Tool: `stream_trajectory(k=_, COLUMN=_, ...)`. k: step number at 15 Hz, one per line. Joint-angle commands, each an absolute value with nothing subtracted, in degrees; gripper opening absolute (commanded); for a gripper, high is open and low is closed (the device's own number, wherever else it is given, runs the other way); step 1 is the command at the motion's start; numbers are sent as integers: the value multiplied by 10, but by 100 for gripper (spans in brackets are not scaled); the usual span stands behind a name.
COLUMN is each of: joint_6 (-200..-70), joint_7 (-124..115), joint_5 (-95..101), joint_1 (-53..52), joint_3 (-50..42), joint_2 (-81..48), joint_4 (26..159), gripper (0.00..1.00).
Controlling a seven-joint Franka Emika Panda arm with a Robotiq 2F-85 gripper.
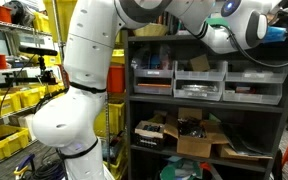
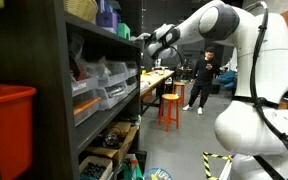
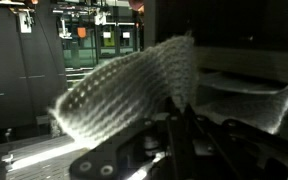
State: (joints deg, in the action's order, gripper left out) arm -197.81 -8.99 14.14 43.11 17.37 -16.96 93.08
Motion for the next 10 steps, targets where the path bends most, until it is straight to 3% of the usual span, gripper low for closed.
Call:
stream_trajectory(k=1, joint_6=-1979, joint_7=-161, joint_5=158, joint_1=521, joint_3=252, joint_2=-191, joint_4=880, gripper=1)
stream_trajectory(k=10, joint_6=-1980, joint_7=-222, joint_5=235, joint_1=701, joint_3=442, joint_2=-260, joint_4=829, gripper=1)
